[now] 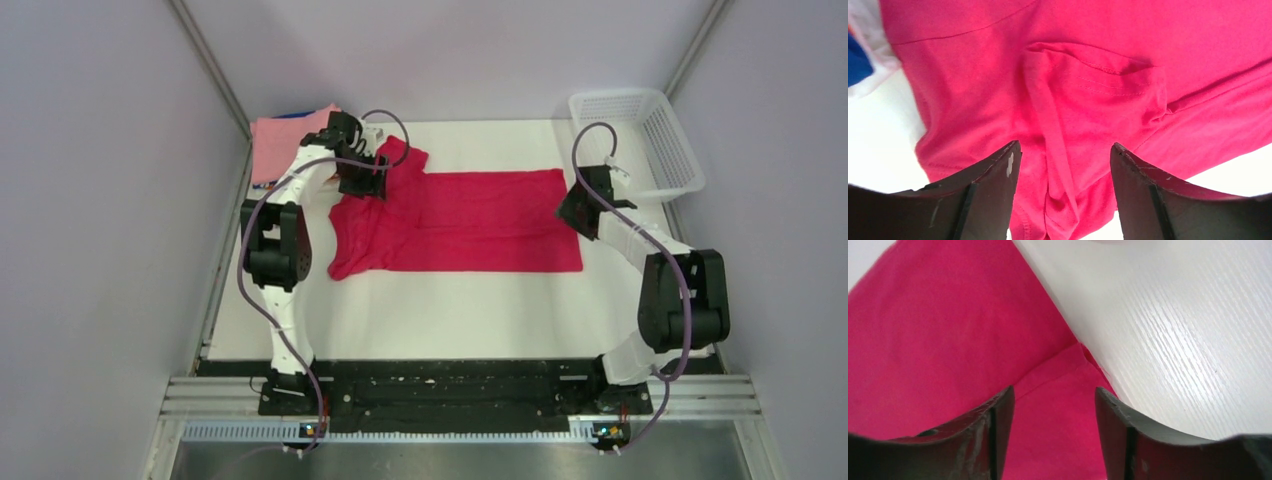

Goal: Fold and stack the t-shirts
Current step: Fold the flattened tshirt in 1/3 of the way

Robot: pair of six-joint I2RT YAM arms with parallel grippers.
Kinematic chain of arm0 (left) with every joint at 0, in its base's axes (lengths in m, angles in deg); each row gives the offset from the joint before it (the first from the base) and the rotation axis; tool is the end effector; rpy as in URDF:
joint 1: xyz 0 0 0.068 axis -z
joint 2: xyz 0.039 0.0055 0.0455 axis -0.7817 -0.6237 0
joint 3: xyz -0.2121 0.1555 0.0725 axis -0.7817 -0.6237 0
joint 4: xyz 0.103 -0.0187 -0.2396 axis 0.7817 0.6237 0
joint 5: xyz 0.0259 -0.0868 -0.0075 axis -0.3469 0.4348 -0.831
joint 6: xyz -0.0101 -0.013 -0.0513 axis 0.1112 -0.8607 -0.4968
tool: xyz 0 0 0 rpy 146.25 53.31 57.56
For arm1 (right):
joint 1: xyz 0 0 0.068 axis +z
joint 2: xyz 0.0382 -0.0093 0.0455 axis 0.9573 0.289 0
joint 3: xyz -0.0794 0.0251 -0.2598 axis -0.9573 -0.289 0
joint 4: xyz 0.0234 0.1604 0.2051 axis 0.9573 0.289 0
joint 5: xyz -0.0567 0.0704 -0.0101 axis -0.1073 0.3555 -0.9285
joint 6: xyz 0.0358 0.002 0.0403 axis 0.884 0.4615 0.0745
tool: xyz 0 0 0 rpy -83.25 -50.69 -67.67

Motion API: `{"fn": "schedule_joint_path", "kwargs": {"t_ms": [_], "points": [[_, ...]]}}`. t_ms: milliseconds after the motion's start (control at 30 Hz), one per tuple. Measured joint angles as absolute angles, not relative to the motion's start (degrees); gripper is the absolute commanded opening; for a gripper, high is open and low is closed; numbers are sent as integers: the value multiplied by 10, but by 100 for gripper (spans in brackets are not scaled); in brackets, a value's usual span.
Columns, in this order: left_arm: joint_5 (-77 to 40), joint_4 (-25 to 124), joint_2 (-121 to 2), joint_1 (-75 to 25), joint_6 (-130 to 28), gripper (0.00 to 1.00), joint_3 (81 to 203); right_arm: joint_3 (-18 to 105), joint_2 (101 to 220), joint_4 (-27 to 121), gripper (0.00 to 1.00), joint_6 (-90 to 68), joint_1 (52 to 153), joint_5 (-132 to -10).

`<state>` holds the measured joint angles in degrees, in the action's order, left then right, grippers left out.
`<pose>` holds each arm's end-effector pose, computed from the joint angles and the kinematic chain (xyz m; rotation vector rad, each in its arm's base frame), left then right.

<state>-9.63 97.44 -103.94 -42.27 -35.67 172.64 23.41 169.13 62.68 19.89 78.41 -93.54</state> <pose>0.4458 -0.0823 0.2330 0.3898 2.6194 -0.4289 0.3227 0.0201 0.2074 0.7814 2.2760 0.0208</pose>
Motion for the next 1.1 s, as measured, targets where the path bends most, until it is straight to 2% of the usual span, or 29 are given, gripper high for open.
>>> {"fn": "schedule_joint_path", "kwargs": {"t_ms": [67,100,200,300,433,567,833,900,1100], "points": [[-112,989,-1044,-423,-369,74,1745,248,1702,629,96,197,783,-939],[-118,993,-1044,-423,-379,76,1753,252,1702,631,98,196,783,-940],[-122,990,-1029,-424,-412,85,1756,253,1693,633,99,188,783,-935],[-102,950,-965,-424,-452,95,1676,223,1655,616,99,184,785,-909],[-59,892,-825,-417,-525,99,1496,149,1588,578,99,182,798,-855],[-42,844,-756,-382,-576,99,1380,115,1586,551,99,170,817,-806],[-86,800,-812,-361,-612,99,1357,115,1664,519,99,144,837,-752],[-113,800,-863,-363,-612,98,1379,124,1675,515,99,142,839,-753],[-167,818,-887,-369,-602,98,1402,131,1683,532,99,139,839,-781]]}}
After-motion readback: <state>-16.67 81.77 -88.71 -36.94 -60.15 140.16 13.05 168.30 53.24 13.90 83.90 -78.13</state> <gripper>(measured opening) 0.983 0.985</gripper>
